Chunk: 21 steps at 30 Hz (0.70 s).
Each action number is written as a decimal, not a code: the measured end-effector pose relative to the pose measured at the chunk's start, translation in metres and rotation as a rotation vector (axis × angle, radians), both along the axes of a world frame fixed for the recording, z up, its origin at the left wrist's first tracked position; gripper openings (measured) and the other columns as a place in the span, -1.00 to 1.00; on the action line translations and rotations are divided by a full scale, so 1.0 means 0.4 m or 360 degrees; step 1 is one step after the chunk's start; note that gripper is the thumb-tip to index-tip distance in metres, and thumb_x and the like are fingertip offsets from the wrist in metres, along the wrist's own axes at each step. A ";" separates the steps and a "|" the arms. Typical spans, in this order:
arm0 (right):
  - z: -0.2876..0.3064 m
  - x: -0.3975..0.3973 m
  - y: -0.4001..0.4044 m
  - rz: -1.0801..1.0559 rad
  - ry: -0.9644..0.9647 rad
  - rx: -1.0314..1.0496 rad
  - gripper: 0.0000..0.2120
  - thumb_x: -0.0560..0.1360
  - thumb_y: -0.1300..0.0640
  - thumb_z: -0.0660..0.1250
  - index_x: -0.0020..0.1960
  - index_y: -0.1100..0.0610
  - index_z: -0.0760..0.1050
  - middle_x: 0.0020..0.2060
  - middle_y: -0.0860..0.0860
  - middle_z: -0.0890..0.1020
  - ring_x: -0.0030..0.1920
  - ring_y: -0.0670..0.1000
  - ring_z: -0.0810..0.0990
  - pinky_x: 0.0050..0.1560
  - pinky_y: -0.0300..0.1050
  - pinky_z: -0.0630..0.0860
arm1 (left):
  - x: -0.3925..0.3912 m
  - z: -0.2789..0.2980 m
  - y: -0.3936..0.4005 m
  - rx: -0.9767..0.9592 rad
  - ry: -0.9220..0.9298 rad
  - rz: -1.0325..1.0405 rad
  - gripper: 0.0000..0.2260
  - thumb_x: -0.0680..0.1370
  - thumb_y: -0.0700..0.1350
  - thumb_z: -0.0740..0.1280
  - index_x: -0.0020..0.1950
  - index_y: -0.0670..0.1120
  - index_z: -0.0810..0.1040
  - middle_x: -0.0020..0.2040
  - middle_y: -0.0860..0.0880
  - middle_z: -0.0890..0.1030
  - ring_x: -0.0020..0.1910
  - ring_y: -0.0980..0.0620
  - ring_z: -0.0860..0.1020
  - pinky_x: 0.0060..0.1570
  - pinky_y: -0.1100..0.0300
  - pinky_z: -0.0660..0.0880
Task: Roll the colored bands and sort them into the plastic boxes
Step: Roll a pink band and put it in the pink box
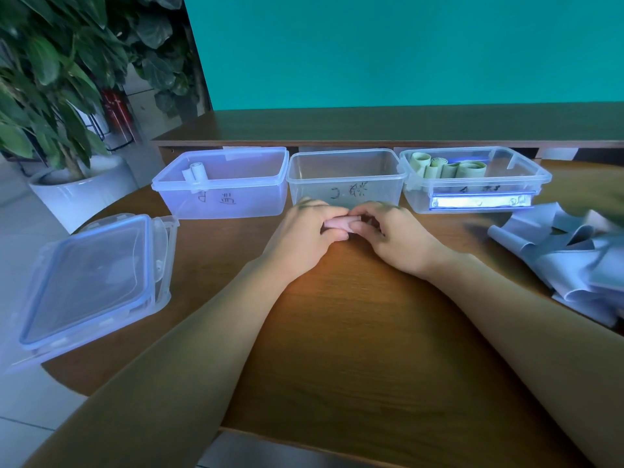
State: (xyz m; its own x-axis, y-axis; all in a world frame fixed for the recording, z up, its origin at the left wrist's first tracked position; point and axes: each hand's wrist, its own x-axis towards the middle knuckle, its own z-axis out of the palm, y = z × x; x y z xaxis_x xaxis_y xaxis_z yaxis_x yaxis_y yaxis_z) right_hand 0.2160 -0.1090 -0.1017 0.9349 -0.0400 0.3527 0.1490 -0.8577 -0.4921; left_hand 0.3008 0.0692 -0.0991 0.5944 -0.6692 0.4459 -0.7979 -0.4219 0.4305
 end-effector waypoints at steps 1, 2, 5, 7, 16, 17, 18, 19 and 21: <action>-0.001 -0.001 -0.001 0.0015 -0.0012 0.0005 -0.75 0.66 0.04 0.25 0.28 0.09 0.54 0.07 -0.04 0.62 0.04 -0.08 0.55 0.08 -0.22 0.46 | -0.002 0.000 0.002 -0.0011 0.0013 0.0018 -0.73 0.56 -0.04 0.42 0.27 0.07 0.63 0.10 0.05 0.63 0.10 0.09 0.46 0.08 0.12 0.43; -0.001 -0.003 -0.001 0.0030 -0.0024 0.0012 -0.75 0.67 0.03 0.24 0.28 0.08 0.55 0.07 -0.05 0.63 0.03 -0.10 0.55 0.06 -0.28 0.46 | -0.003 -0.001 0.004 -0.0019 0.0033 0.0044 -0.75 0.56 -0.01 0.43 0.23 0.07 0.63 0.08 0.05 0.62 0.09 0.09 0.48 0.07 0.13 0.45; 0.004 -0.010 0.000 0.0038 -0.0054 0.0121 -0.72 0.67 -0.03 0.23 0.30 0.03 0.55 0.07 -0.13 0.64 -0.01 -0.20 0.56 -0.01 -0.45 0.40 | -0.009 0.000 0.009 -0.0040 0.0055 0.0085 -0.78 0.57 0.03 0.41 0.19 0.05 0.61 0.08 0.07 0.60 0.08 0.11 0.51 0.02 0.21 0.45; 0.010 -0.016 0.000 0.0032 -0.0051 0.0273 -0.65 0.62 -0.13 0.28 0.32 0.01 0.55 0.06 -0.15 0.65 0.02 -0.19 0.60 0.01 -0.38 0.46 | -0.016 0.007 0.013 -0.0073 0.0054 0.0085 -0.78 0.59 0.02 0.39 0.22 0.03 0.61 0.07 0.09 0.58 0.07 0.12 0.50 -0.03 0.33 0.40; 0.034 -0.036 0.020 0.0072 -0.0172 0.0703 -0.78 0.58 0.02 0.40 0.20 0.02 0.64 0.00 -0.12 0.71 0.06 -0.14 0.66 0.10 -0.29 0.54 | -0.035 0.017 0.023 -0.0292 0.0242 0.0088 -0.73 0.59 0.01 0.39 0.28 0.03 0.60 0.12 0.11 0.62 0.03 0.21 0.52 -0.06 0.49 0.37; 0.044 -0.038 0.025 0.0085 -0.0188 0.0744 -0.80 0.57 0.03 0.41 0.17 0.02 0.65 -0.03 -0.11 0.72 0.04 -0.12 0.67 0.09 -0.27 0.56 | -0.036 0.019 0.024 -0.0341 0.0265 0.0103 -0.72 0.59 0.02 0.39 0.29 0.04 0.59 0.12 0.14 0.61 0.02 0.26 0.52 -0.07 0.53 0.38; 0.058 -0.039 0.030 0.0099 -0.0201 0.0784 -0.82 0.56 0.03 0.42 0.15 0.01 0.65 -0.04 -0.11 0.72 0.02 -0.10 0.68 0.07 -0.26 0.58 | -0.038 0.021 0.026 -0.0405 0.0279 0.0117 -0.72 0.59 0.03 0.39 0.29 0.05 0.59 0.12 0.18 0.60 0.02 0.32 0.52 -0.07 0.56 0.38; 0.072 -0.039 0.034 0.0105 -0.0208 0.0823 -0.83 0.56 0.02 0.43 0.12 0.00 0.66 -0.06 -0.10 0.72 0.00 -0.09 0.68 0.05 -0.25 0.59 | -0.039 0.024 0.026 -0.0481 0.0290 0.0128 -0.72 0.59 0.03 0.39 0.29 0.05 0.59 0.10 0.21 0.59 0.02 0.40 0.50 -0.05 0.58 0.38; 0.103 -0.029 0.036 0.0094 -0.0230 0.0831 -0.86 0.55 0.01 0.44 0.09 -0.01 0.66 -0.09 -0.10 0.72 -0.05 -0.09 0.68 0.01 -0.23 0.58 | -0.041 0.032 0.025 -0.0641 0.0298 0.0151 -0.70 0.58 0.05 0.39 0.30 0.04 0.58 0.11 0.24 0.59 0.04 0.50 0.47 -0.02 0.59 0.39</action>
